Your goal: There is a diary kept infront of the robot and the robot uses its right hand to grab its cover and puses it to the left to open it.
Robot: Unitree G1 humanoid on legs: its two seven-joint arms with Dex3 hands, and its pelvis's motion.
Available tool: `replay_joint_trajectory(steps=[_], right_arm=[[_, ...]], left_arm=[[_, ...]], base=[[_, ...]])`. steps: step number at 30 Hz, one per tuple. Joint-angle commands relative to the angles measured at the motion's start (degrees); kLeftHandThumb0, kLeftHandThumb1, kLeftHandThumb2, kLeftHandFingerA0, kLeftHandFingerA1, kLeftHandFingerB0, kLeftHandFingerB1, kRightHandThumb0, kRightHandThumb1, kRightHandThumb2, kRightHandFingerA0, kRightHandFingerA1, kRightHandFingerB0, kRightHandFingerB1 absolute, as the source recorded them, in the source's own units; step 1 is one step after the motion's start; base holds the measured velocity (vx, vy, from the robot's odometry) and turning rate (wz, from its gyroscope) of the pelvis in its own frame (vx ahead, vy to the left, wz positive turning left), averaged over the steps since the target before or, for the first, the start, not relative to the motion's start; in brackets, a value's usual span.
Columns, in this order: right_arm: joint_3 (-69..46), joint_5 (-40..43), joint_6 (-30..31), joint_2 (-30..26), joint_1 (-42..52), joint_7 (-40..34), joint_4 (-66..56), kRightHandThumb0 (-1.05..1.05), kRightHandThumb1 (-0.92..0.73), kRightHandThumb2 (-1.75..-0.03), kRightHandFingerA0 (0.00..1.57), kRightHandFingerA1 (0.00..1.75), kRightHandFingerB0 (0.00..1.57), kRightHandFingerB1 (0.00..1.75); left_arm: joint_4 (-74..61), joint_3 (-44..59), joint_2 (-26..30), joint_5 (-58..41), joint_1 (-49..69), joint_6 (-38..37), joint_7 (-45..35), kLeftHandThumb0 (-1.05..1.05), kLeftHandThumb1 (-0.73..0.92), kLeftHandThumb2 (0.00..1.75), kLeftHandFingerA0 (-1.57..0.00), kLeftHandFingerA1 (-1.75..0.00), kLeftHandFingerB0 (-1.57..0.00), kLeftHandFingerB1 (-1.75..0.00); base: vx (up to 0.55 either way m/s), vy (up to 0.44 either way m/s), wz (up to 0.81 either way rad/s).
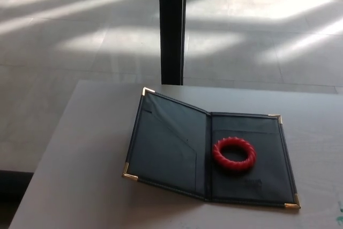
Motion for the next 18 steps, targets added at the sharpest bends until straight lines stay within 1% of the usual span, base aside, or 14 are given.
replay_joint_trajectory(steps=[1, 2, 3, 4, 5, 6, 7, 8, 9, 10, 12, 15, 17, 18], right_arm=[[-34.2, 12.5, -6.9, -8.3, 18.0, -7.1, 4.3, -0.85, -0.92, -0.85, 0.43, 1.04, 0.3, 0.83], [-34.4, 12.7, -7.6, -6.9, 19.4, -7.1, 5.1, -0.83, -0.92, -0.85, 0.42, 1.03, 0.3, 0.81], [-34.4, 12.8, -8.0, -6.1, 20.1, -7.1, 5.5, -0.83, -0.92, -0.85, 0.42, 1.03, 0.3, 0.81], [-33.8, 12.7, -10.4, -3.6, 22.0, -6.6, 7.2, -0.83, -0.92, -0.82, 0.35, 1.08, 0.25, 0.83], [-33.3, 12.1, -11.8, -2.0, 23.1, -7.2, 8.1, -0.68, -0.83, -1.24, 0.52, 0.95, 0.3, 0.74], [-33.4, 11.8, -12.6, 0.0, 23.2, -9.7, 8.8, -0.75, -0.92, -0.81, 0.38, 1.16, 0.29, 0.89], [-33.6, 11.9, -12.8, 0.4, 23.1, -10.1, 9.1, -0.75, -0.92, -0.81, 0.38, 1.16, 0.29, 0.89], [-33.4, 11.8, -13.1, 1.4, 23.5, -9.9, 8.8, -0.85, -0.92, -0.86, 0.3, 1.16, 0.25, 0.89], [-32.9, 11.5, -12.9, 5.7, 24.2, -11.2, 7.4, -0.77, -0.82, -1.2, 0.46, 0.96, 0.31, 0.78], [-32.4, 11.3, -13.0, 7.7, 24.6, -11.3, 7.3, -0.77, -0.92, -0.81, 0.17, 1.29, 0.12, 0.89], [-31.3, 11.5, -14.0, 10.0, 25.9, -9.4, 8.4, -0.75, -0.92, -0.81, 0.17, 1.27, 0.12, 0.88], [-29.1, 11.0, -15.3, 15.1, 26.4, -10.5, 8.4, -0.76, -0.92, -0.8, 0.29, 1.2, 0.16, 0.84], [-28.6, 11.5, -15.7, 15.1, 26.5, -10.9, 8.4, -0.76, -0.92, -0.8, 0.29, 1.2, 0.16, 0.84], [-26.4, 9.9, -16.7, 17.6, 27.7, -11.1, 7.6, -0.79, -0.92, -0.78, 0.34, 1.05, 0.25, 0.79]], left_arm=[[0.0, 2.8, 1.7, -2.3, 2.8, -1.9, 0.0, -1.05, 0.64, 1.46, -0.63, -1.42, -0.57, -1.31], [0.0, 3.1, 1.7, -2.6, 2.7, -1.7, 0.0, -1.05, 0.79, 1.06, -0.55, -1.61, -0.51, -1.44], [0.2, 3.1, 1.7, -2.5, 2.6, -1.8, 0.3, -1.05, 0.79, 1.06, -0.55, -1.61, -0.51, -1.44], [0.4, 3.3, 1.7, -2.6, 2.5, -1.9, 0.2, -1.05, 0.78, 1.05, -0.54, -1.62, -0.48, -1.45], [0.4, 3.2, 1.7, -2.5, 2.6, -1.9, 0.2, -1.05, 0.78, 1.06, -0.51, -1.62, -0.46, -1.47], [0.3, 2.9, 1.5, -2.1, 2.7, -2.1, 0.3, -1.05, 0.65, 1.45, -0.63, -1.41, -0.55, -1.29], [0.3, 2.9, 1.4, -2.0, 2.7, -2.1, 0.4, -1.05, 0.65, 1.45, -0.63, -1.41, -0.55, -1.29], [0.2, 3.0, 1.3, -2.1, 2.8, -2.1, 0.3, -1.05, 0.64, 1.46, -0.63, -1.41, -0.57, -1.31], [-0.1, 3.2, 1.2, -2.3, 3.1, -2.2, 0.1, -1.05, 0.63, 1.47, -0.59, -1.44, -0.51, -1.31], [-0.2, 3.2, 1.1, -2.2, 3.2, -2.2, 0.0, -1.05, 0.63, 1.47, -0.59, -1.44, -0.51, -1.31], [0.1, 3.4, 1.0, -2.0, 3.3, -2.3, 0.3, -1.05, 0.66, 1.48, -0.6, -1.44, -0.52, -1.31], [0.4, 4.3, 0.5, -2.5, 3.1, -2.0, 1.0, -1.05, 0.65, 1.48, -0.63, -1.46, -0.56, -1.35], [0.4, 4.4, 0.4, -2.4, 2.9, -2.0, 1.0, -1.05, 0.65, 1.48, -0.63, -1.46, -0.56, -1.35], [0.7, 4.2, 0.6, -2.0, 3.1, -2.2, 0.8, -1.05, 0.66, 1.49, -0.62, -1.46, -0.52, -1.33]], base=[[0.0, 0.0, 0.0], [0.0, 0.0, 0.0], [0.0, 0.0, 0.0], [0.0, 0.0, 0.0], [0.0, 0.0, 0.0], [0.0, 0.0, 0.0], [0.0, 0.0, 0.0], [0.0, 0.0, 0.0], [0.0, 0.0, 0.0], [0.0, 0.0, 0.0], [0.0, 0.0, 0.0], [0.0, 0.0, 0.0], [0.0, 0.0, 0.0], [0.0, 0.0, 0.0]])
